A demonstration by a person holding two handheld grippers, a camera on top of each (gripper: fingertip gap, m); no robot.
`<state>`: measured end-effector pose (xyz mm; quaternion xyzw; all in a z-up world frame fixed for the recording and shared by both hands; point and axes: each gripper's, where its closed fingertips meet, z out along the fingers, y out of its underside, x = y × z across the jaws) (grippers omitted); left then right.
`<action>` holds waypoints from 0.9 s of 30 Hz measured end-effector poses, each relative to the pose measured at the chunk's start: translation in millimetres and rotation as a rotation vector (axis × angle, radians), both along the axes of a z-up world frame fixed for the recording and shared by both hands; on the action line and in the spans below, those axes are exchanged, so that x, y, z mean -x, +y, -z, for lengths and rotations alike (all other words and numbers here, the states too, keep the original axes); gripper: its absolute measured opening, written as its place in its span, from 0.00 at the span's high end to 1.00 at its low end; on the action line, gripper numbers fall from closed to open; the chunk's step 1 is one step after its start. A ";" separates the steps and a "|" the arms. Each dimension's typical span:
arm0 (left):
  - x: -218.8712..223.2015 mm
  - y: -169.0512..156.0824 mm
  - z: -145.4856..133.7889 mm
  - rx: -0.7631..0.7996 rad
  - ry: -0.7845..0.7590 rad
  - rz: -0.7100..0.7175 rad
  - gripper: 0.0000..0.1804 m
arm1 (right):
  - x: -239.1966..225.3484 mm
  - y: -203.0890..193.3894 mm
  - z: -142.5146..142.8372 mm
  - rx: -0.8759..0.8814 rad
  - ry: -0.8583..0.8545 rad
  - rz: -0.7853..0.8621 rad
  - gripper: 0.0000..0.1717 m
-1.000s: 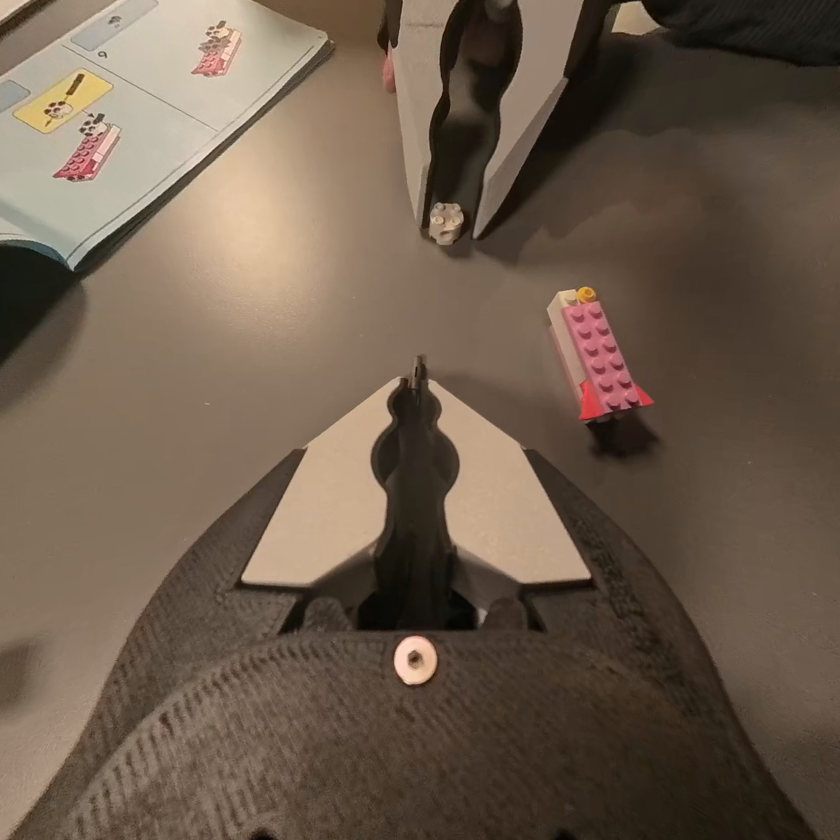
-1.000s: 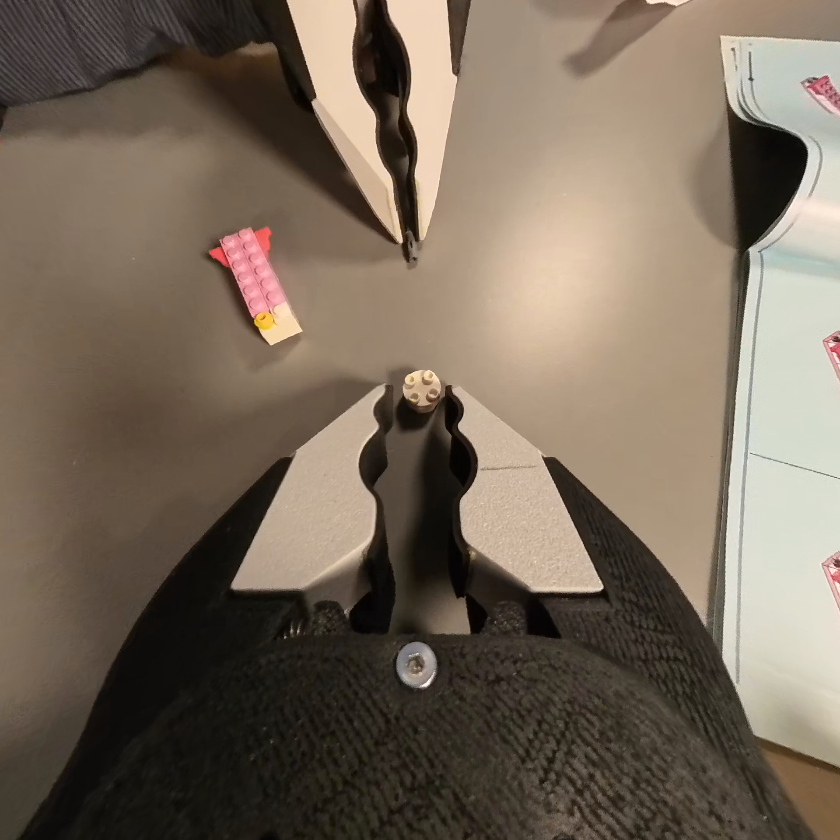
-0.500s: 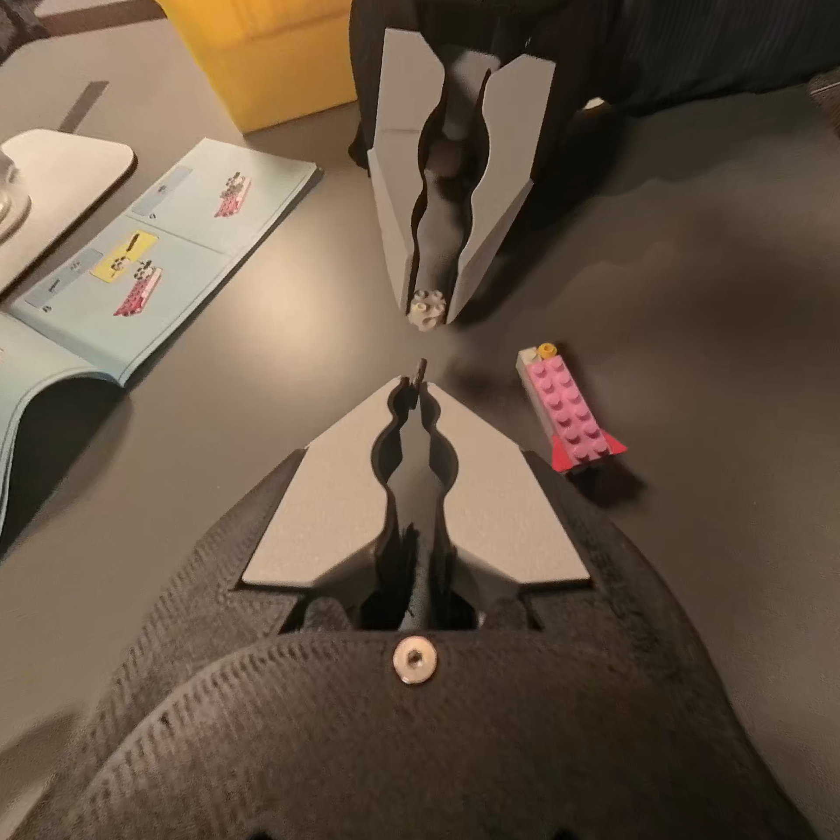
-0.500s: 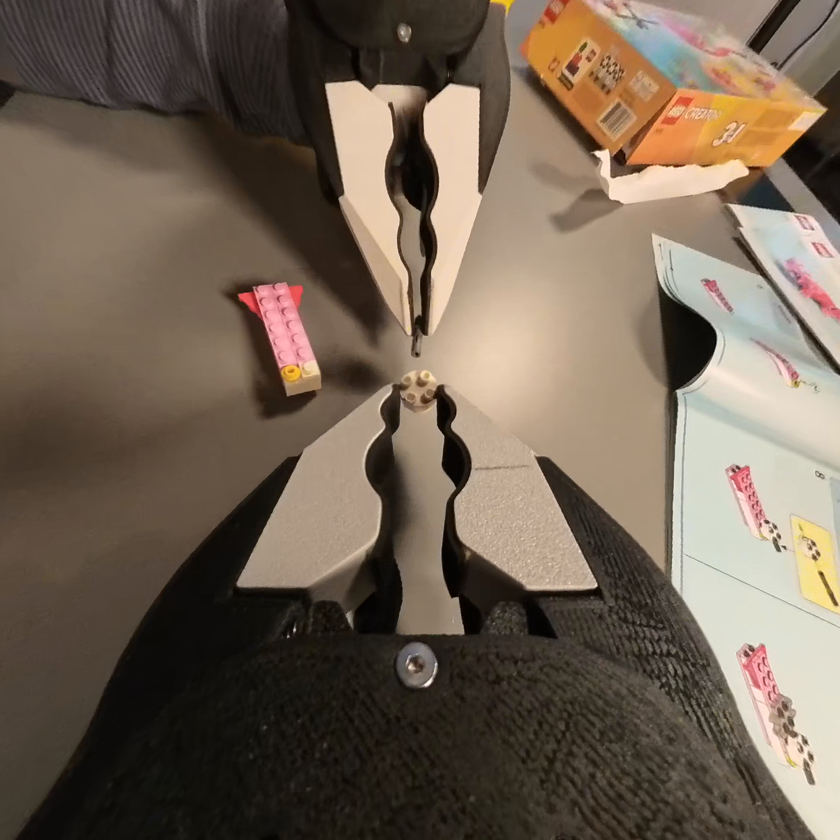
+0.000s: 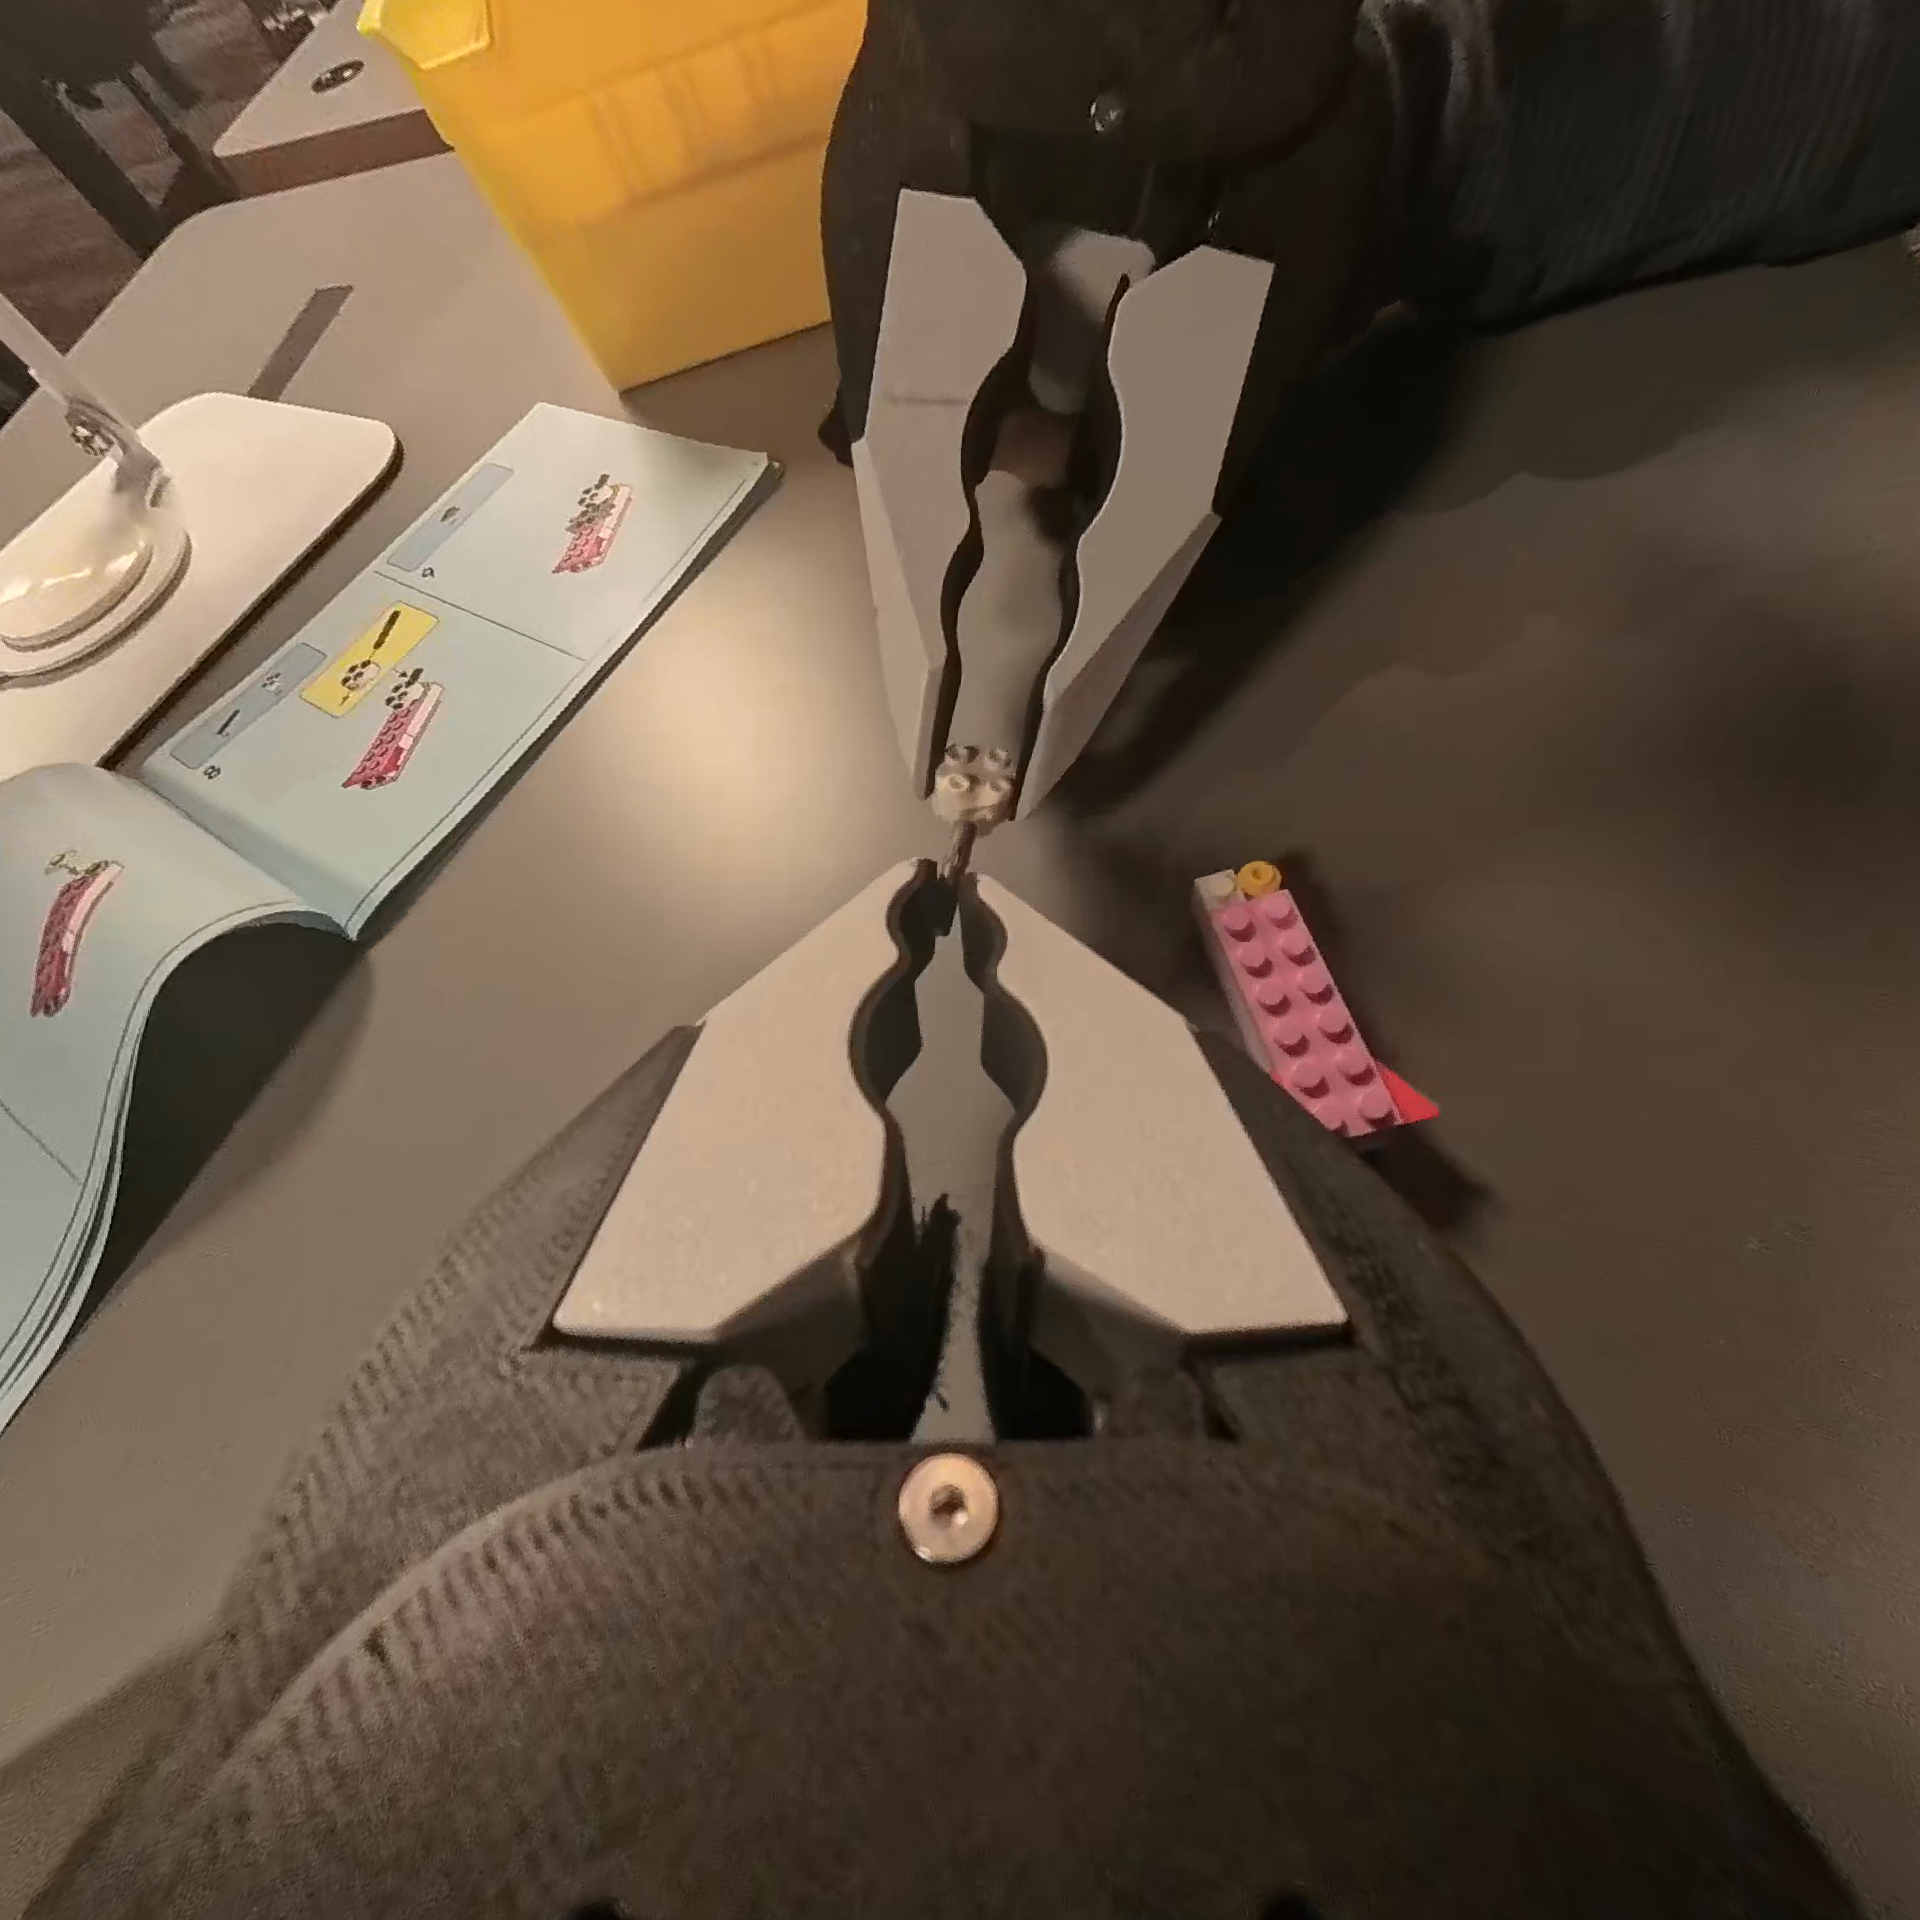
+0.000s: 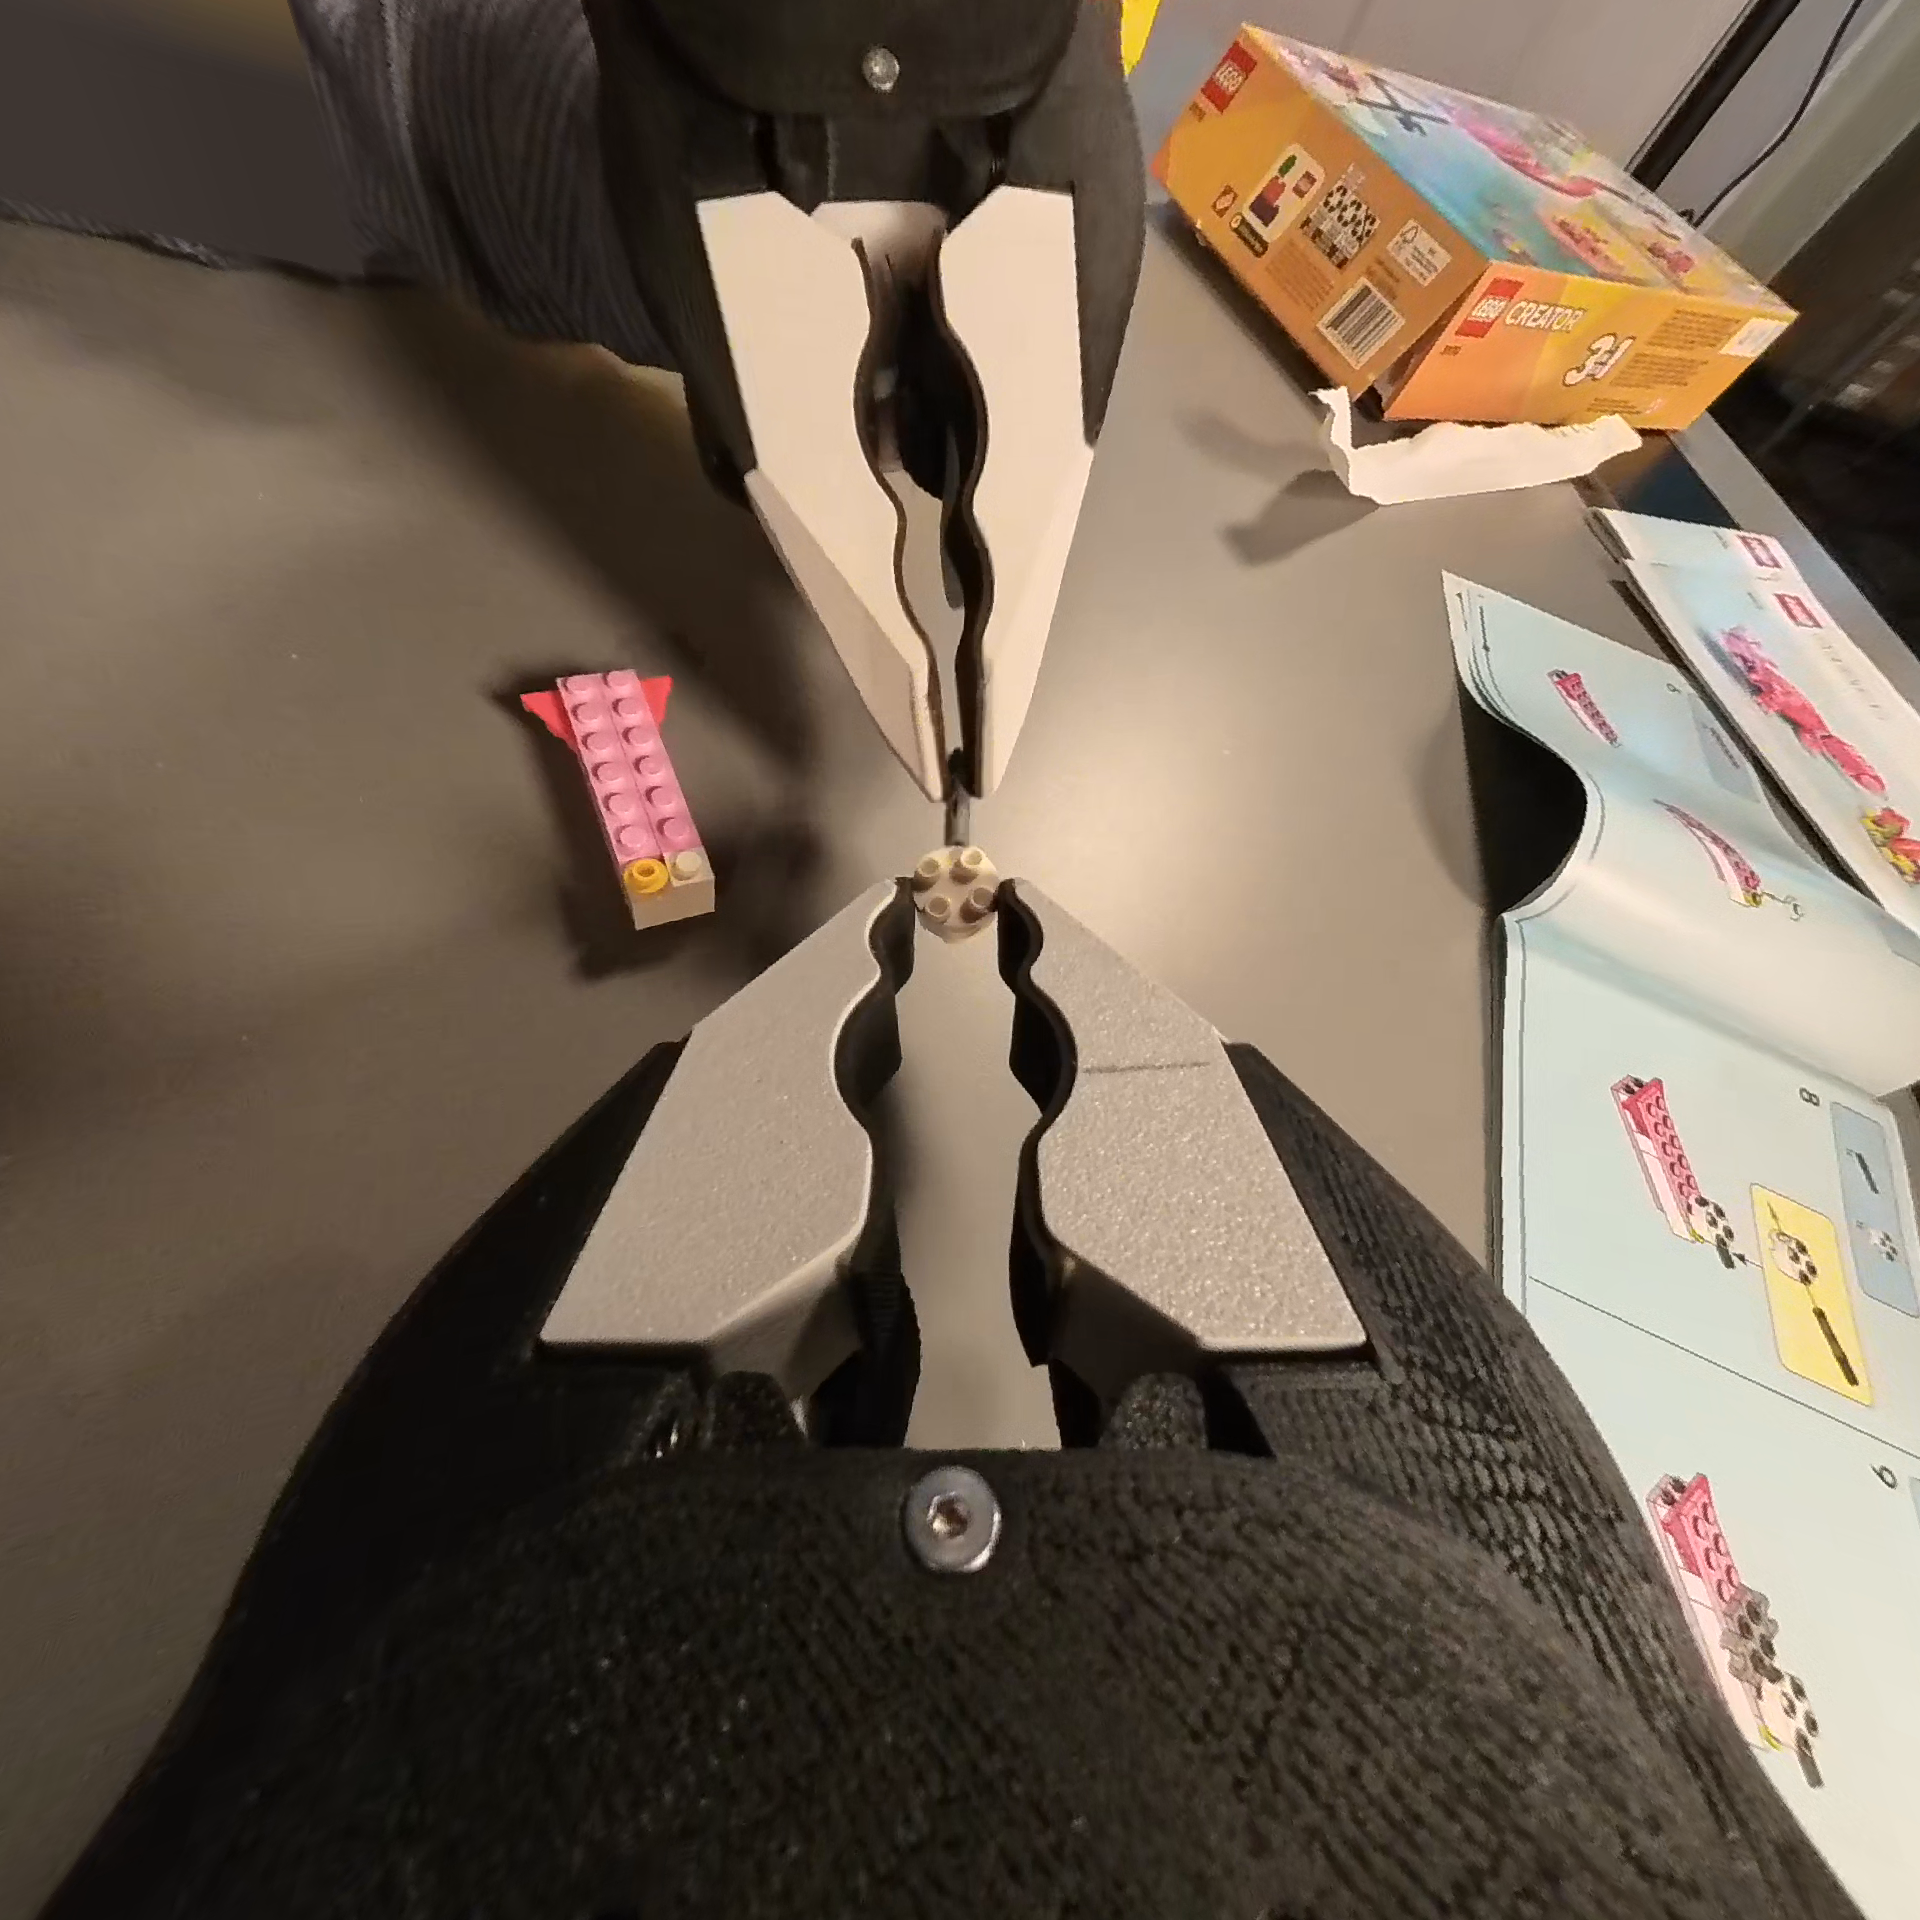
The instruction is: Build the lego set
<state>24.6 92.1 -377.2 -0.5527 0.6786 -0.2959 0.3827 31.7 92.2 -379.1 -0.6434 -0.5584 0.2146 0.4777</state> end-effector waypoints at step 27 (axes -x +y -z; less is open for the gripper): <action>-2.8 2.0 1.8 0.021 0.063 -0.078 0.98 | -2.0 4.0 -0.5 0.000 0.002 0.028 0.92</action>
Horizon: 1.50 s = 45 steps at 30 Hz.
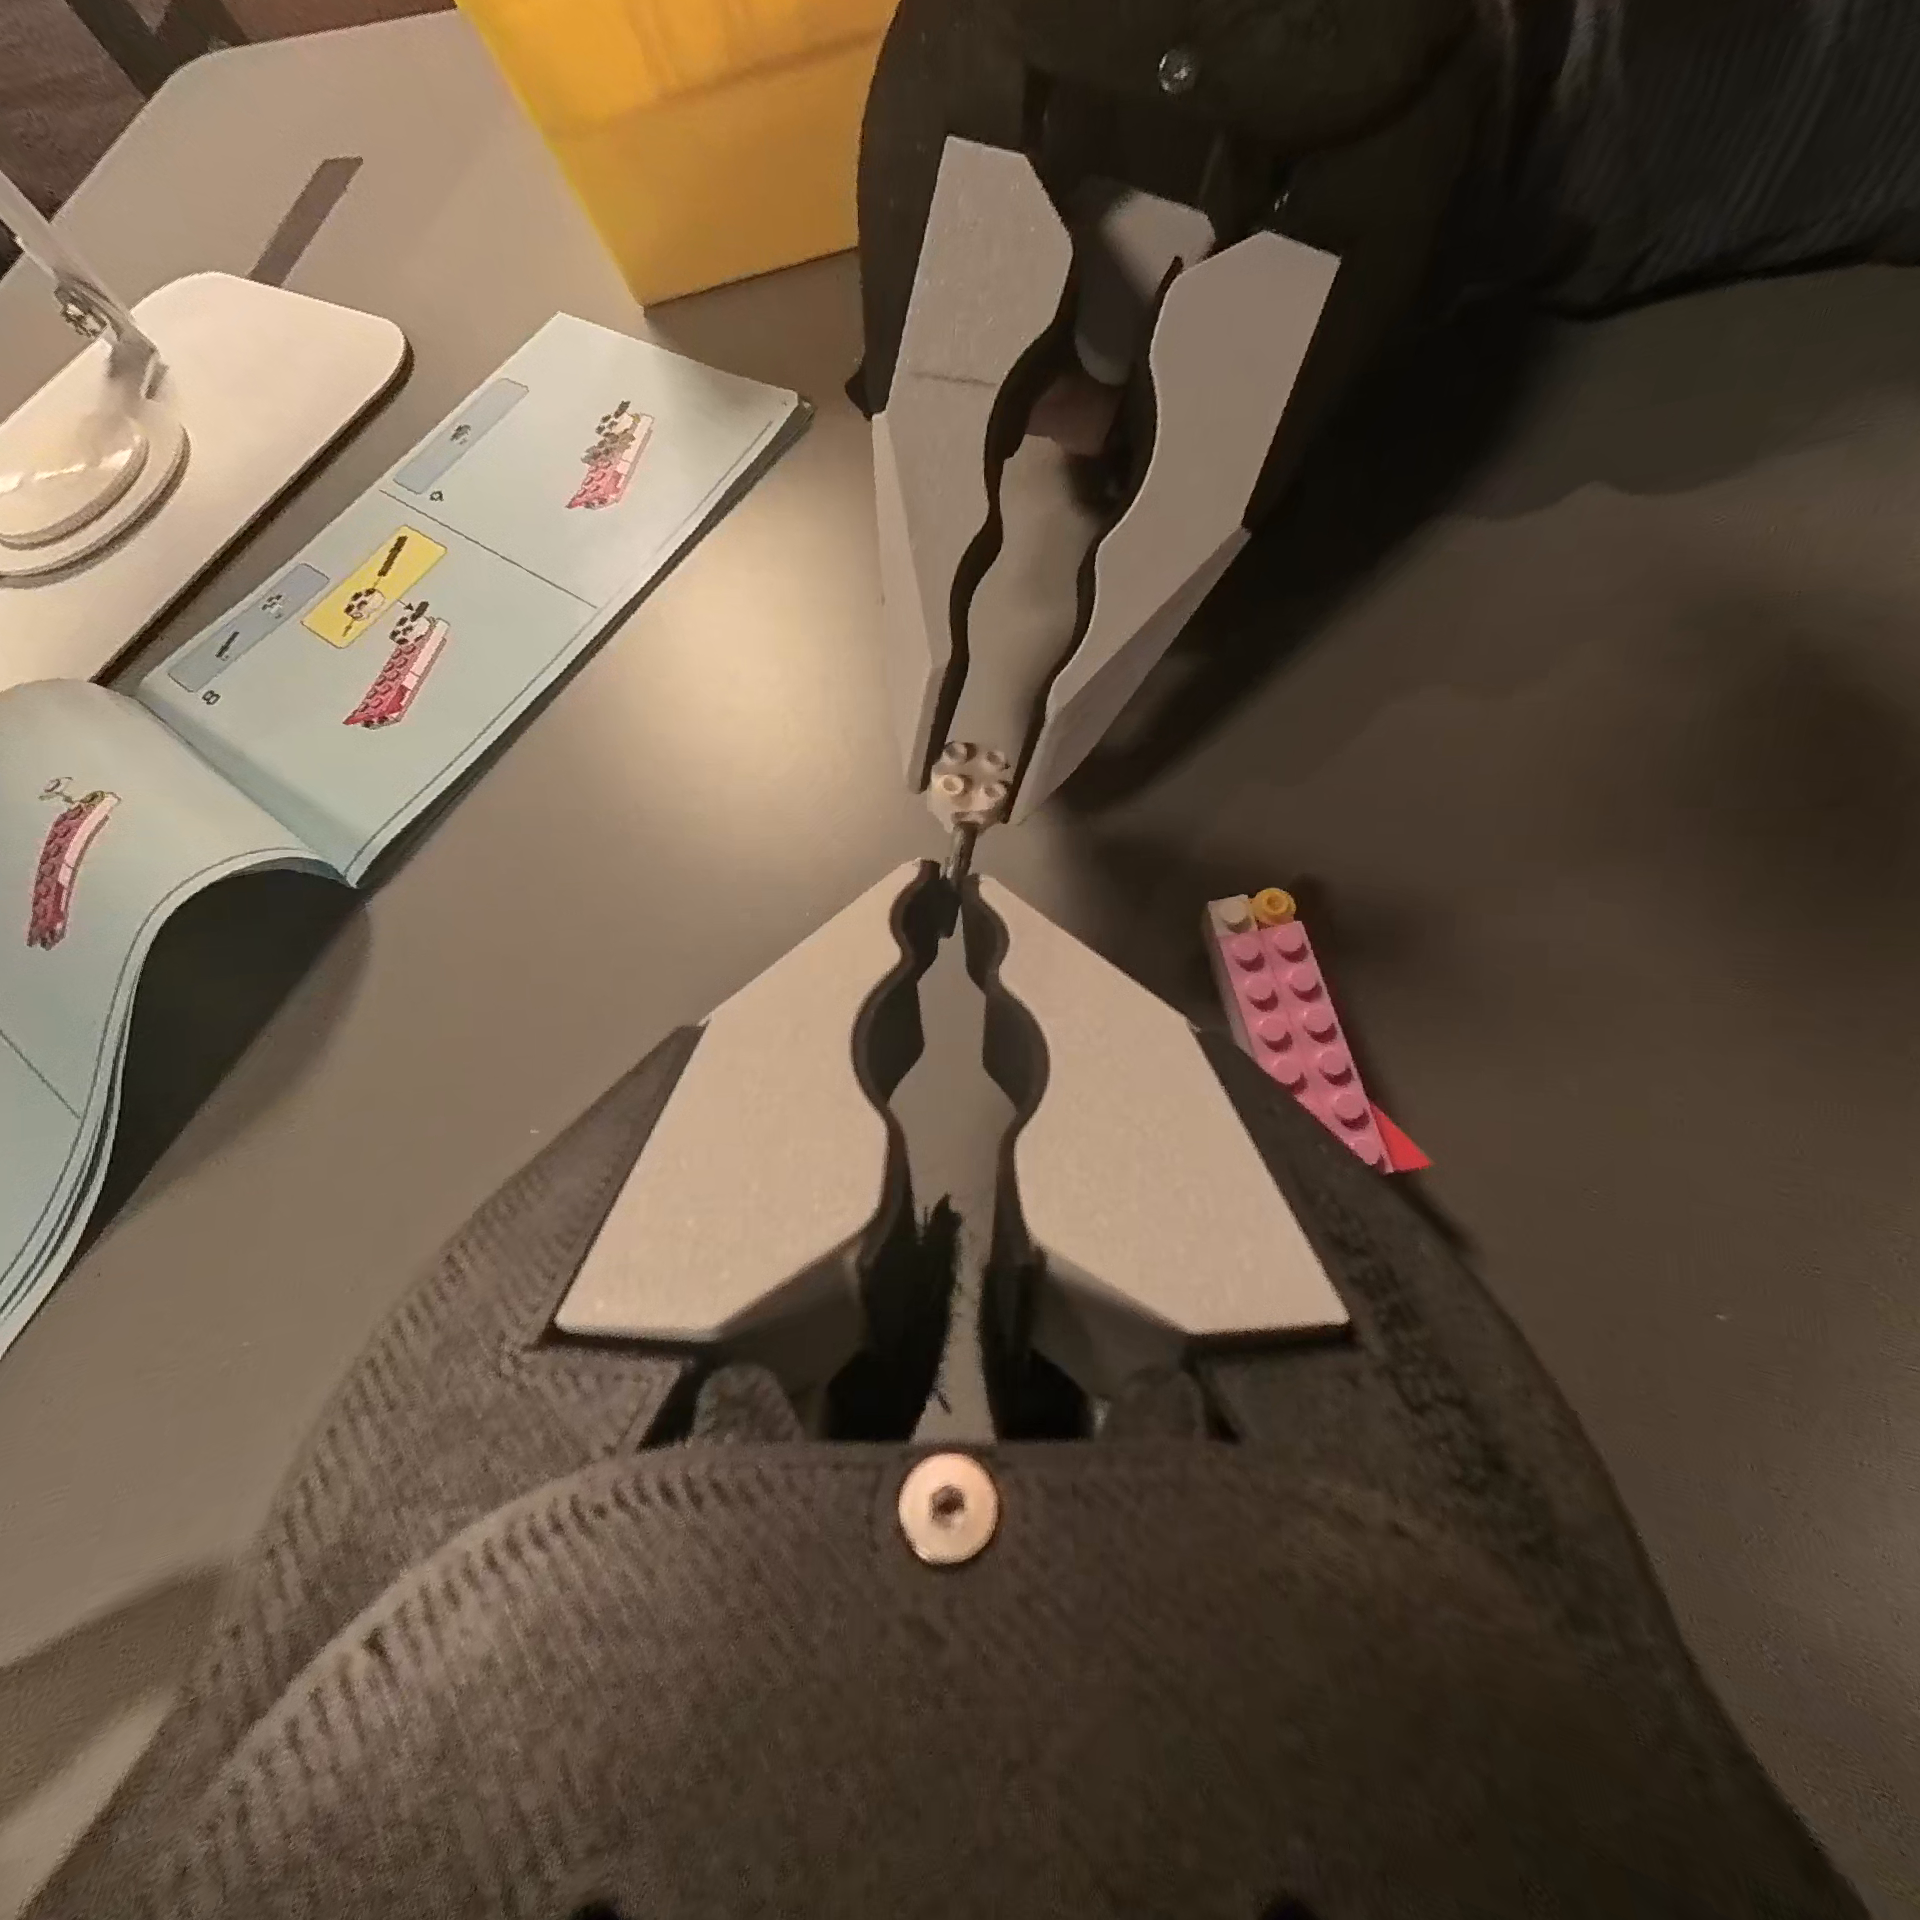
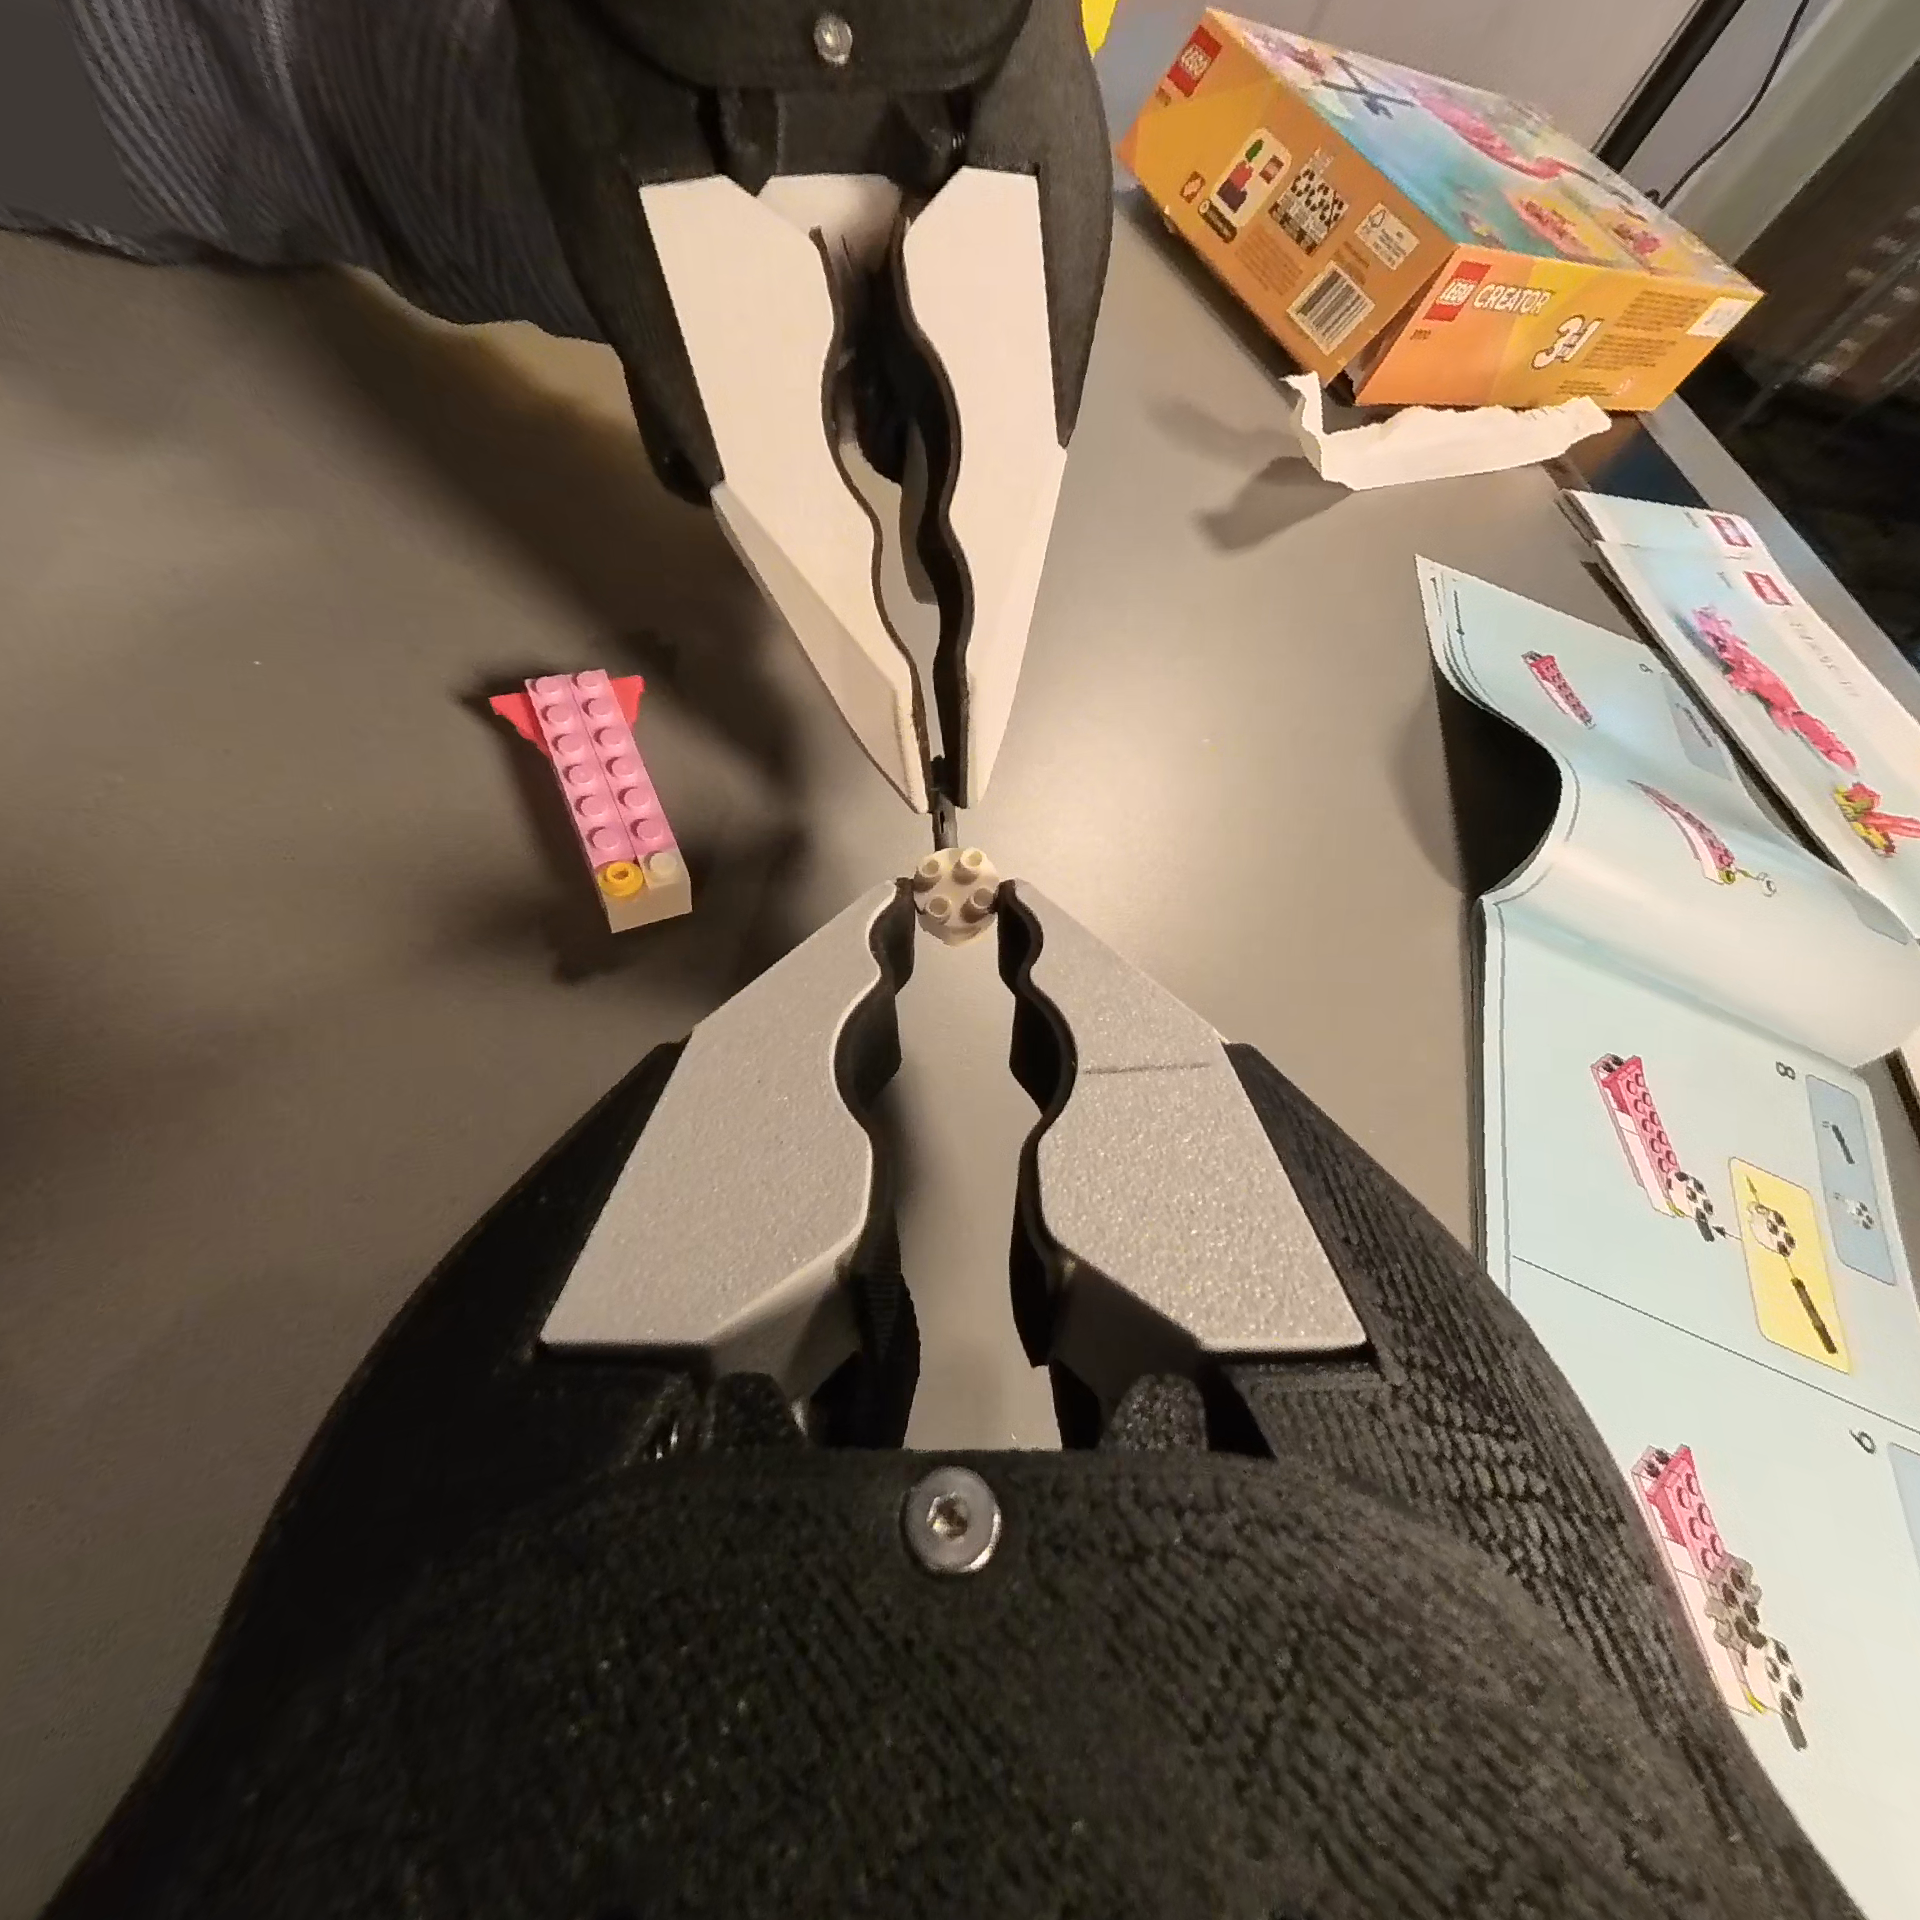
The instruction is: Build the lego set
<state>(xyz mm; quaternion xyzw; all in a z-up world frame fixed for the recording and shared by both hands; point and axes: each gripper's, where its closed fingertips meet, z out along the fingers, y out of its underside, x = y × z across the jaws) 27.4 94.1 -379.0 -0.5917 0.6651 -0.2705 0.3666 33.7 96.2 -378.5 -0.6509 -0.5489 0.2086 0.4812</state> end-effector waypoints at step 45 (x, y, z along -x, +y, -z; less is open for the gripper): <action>-11.9 -3.5 -3.2 0.041 -0.037 -0.039 1.00 | 2.9 7.2 1.7 -0.232 -0.101 0.040 0.92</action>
